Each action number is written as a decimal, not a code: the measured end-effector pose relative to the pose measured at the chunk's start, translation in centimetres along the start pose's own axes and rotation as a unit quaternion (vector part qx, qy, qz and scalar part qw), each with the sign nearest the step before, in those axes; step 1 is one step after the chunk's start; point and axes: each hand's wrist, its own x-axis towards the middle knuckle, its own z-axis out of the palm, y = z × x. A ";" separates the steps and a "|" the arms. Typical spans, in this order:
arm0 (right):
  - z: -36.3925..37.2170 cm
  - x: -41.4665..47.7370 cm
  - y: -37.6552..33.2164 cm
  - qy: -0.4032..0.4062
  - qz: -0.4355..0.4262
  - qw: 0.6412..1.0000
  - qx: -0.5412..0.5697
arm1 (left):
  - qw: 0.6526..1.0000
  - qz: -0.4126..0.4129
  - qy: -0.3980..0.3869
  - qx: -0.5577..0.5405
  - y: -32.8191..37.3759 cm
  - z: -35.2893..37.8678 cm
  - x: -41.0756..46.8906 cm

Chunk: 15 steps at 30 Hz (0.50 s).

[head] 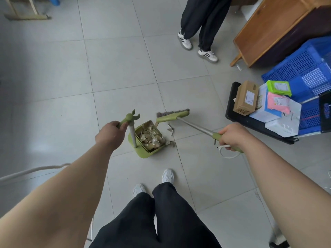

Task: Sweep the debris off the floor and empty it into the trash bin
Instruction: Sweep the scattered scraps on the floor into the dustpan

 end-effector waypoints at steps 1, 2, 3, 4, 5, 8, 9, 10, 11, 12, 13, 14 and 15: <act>0.7 0.5 -0.2 -0.001 0.015 0.999 0.029 | 1.000 -0.002 0.001 -0.005 -0.2 0.1 -0.2; 1.6 0.9 -0.4 -0.009 0.030 0.998 0.055 | 1.000 -0.003 0.002 -0.011 -0.3 0.2 -0.4; 2.6 1.4 -0.7 -0.019 0.044 0.996 0.078 | 1.000 -0.003 0.002 -0.016 -0.4 0.4 -0.5; 3.6 1.7 -0.8 -0.029 0.056 0.993 0.101 | 1.000 -0.003 0.003 -0.019 -0.3 0.6 -0.6; 4.7 2.0 -0.9 -0.038 0.067 0.989 0.123 | 1.000 -0.004 0.004 -0.019 -0.2 0.8 -0.7; 7.6 1.6 -0.3 -0.076 0.087 0.983 0.143 | 1.000 -0.002 0.007 -0.002 0.6 1.2 -0.8; 8.4 1.1 0.1 -0.093 0.087 0.983 0.130 | 1.000 0.001 0.008 0.007 0.9 1.3 -0.8; 8.9 0.5 0.5 -0.107 0.083 0.984 0.113 | 1.000 0.005 0.008 0.014 1.2 1.3 -0.8; 9.1 -0.1 1.0 -0.116 0.076 0.986 0.096 | 1.000 0.008 0.008 0.020 1.4 1.4 -0.8; 8.9 -0.6 1.5 -0.122 0.069 0.986 0.085 | 1.000 0.010 0.009 0.024 1.6 1.5 -0.9; 8.4 -0.9 2.0 -0.128 0.063 0.987 0.080 | 1.000 0.010 0.009 0.027 1.8 1.5 -0.9; 7.7 -1.2 2.4 -0.133 0.054 0.987 0.076 | 0.999 0.009 0.009 0.031 1.9 1.5 -1.0; 6.8 -1.5 3.0 -0.135 0.043 0.987 0.072 | 0.999 0.008 0.008 0.036 1.9 1.5 -1.1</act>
